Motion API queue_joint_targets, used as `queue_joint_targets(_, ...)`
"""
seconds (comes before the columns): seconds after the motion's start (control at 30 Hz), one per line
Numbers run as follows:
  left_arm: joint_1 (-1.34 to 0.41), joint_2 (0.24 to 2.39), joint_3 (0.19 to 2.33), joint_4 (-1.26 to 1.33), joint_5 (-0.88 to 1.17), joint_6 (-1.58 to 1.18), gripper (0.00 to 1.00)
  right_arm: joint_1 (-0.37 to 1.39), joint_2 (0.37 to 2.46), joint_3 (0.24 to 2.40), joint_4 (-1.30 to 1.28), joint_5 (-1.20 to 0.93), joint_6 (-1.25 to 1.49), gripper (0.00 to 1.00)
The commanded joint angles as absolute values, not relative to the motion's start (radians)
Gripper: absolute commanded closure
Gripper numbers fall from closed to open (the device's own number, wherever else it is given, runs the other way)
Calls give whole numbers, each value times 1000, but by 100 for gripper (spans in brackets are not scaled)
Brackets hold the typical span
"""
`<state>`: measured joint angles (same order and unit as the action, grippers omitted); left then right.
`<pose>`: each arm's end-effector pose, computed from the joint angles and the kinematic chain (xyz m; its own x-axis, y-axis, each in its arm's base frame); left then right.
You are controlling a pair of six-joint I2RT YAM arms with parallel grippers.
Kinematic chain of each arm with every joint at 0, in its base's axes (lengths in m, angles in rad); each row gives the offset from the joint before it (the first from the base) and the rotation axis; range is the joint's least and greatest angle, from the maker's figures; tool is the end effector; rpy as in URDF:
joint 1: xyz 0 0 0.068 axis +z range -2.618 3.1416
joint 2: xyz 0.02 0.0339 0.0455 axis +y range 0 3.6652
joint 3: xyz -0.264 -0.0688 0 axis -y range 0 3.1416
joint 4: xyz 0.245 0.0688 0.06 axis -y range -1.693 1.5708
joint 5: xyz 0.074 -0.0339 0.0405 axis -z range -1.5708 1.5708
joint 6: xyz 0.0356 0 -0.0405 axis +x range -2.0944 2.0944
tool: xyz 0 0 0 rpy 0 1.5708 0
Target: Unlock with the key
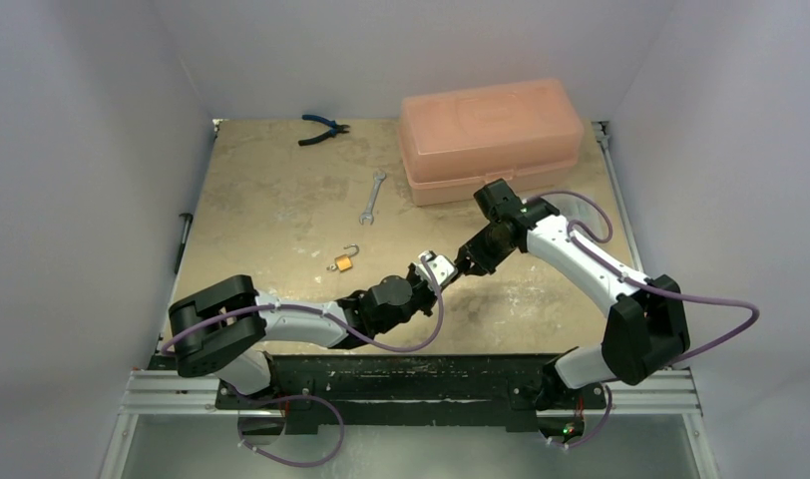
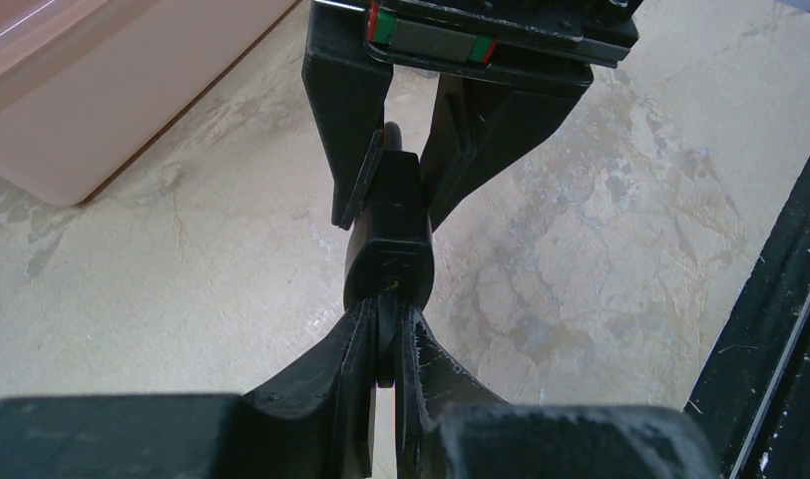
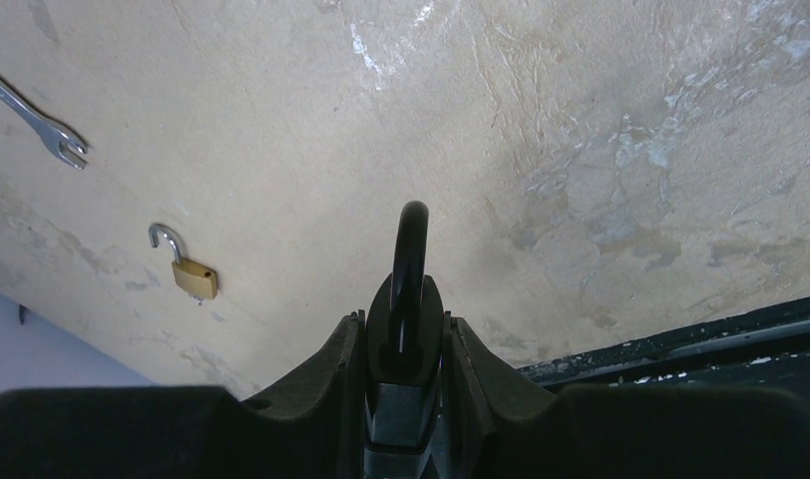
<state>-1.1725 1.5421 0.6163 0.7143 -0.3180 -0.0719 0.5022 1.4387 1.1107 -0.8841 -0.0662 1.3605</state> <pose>0.1317 -0.2843 0.1950 -0.1356 0.1463 -0.9799 0.7491 0.6624 -0.0048 0.2399 0.1344 0.2505 -0.6610 0.7503 -0.0127 0.6981 0.6210 0.3563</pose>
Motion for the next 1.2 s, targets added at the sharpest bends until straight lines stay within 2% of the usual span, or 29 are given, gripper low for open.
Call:
queue_joint_targets(0.0,-1158,1509,676,750,-308,-139,100,575,1385,1138,-873,-270,1383,100)
queue_joint_targets(0.13,-1157,1486,680,713,-311,-157,100,578,1385,1131,-870,-269,1385,100)
queue_joint_targets(0.2,-1158,1474,677,697,-315,-163,96,577,1384,1131,-871,-264,1384,100)
queue_joint_targets(0.5,-1158,1424,653,611,-284,-205,48,577,1385,1109,-882,-197,1392,100)
queue_joint_targets(0.57,-1158,1417,642,608,-288,-216,46,578,1390,1094,-871,-206,1398,100)
queue_joint_targets(0.93,-1158,1354,644,534,-301,-246,44,577,1387,1081,-869,-157,1389,100)
queue_joint_targets(0.97,-1158,1341,646,513,-301,-248,40,577,1387,1077,-863,-153,1381,100)
queue_joint_targets(1.03,-1158,1313,649,481,-292,-251,18,577,1386,1066,-836,-147,1359,100)
queue_joint_targets(1.07,-1158,1297,649,468,-288,-256,11,577,1382,1057,-820,-145,1350,100)
queue_joint_targets(1.17,-1158,1240,648,418,-290,-282,4,577,1364,1029,-779,-149,1339,100)
